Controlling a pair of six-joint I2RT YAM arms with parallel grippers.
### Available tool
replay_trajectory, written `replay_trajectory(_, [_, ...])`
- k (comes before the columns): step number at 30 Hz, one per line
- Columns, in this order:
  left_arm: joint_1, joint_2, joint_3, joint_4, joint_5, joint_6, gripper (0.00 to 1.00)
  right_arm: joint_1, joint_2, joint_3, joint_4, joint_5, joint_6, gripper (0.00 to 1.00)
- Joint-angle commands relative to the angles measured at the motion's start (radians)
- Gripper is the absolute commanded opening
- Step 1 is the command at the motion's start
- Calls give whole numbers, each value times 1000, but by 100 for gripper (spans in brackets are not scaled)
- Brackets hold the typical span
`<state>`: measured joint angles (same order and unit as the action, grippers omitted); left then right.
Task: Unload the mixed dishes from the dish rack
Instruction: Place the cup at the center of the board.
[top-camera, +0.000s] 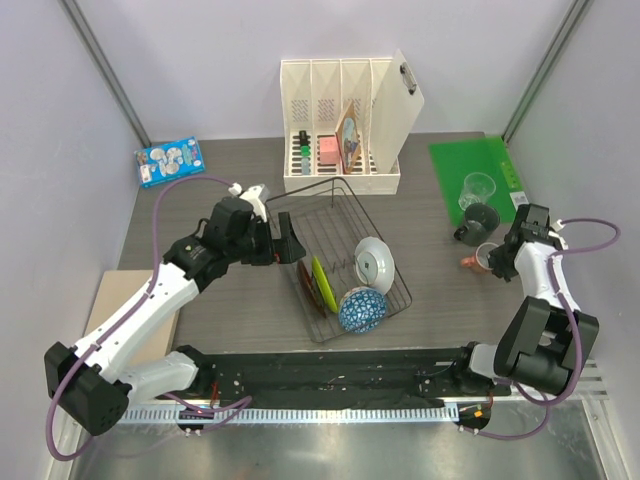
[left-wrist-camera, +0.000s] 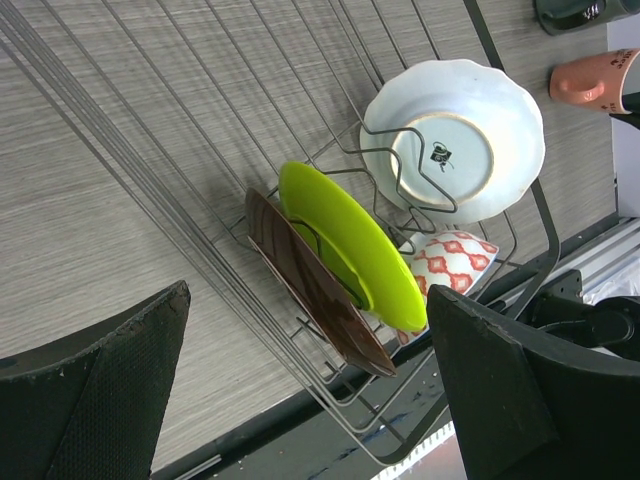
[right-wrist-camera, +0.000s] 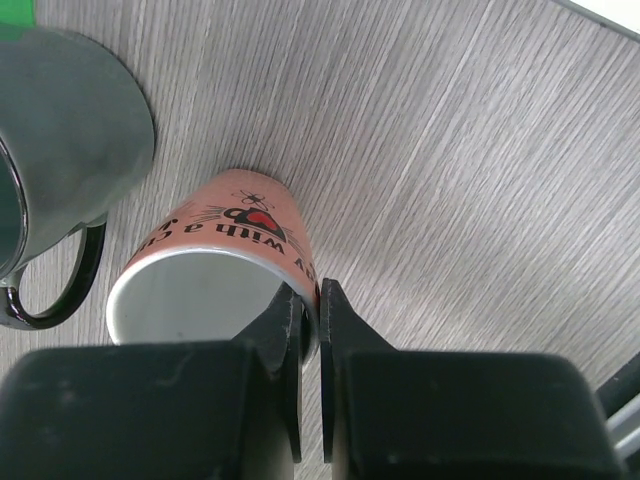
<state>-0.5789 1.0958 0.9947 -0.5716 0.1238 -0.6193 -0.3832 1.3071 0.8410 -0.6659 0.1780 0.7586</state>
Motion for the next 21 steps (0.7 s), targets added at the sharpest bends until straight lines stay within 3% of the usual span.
replay_trajectory(1, [-7, 3, 12, 3, -13, 7, 100, 6, 11, -66, 94, -61, 28, 1])
replay_trajectory(4, [-7, 6, 12, 3, -16, 9, 100, 4, 17, -56, 88, -74, 24, 4])
replay_trajectory(6, [-7, 9, 12, 3, -16, 9, 100, 4, 11, -36, 72, -75, 21, 11])
replay_trajectory(7, [-7, 10, 12, 3, -13, 9, 100, 6, 4, -30, 66, -77, 18, 19])
replay_trajectory(10, [-7, 13, 13, 4, -10, 7, 100, 6, -26, -3, 46, -78, 15, 28])
replay_trajectory(21, [-9, 7, 10, 1, -6, 6, 100, 4, -65, 50, -14, -84, 8, 31])
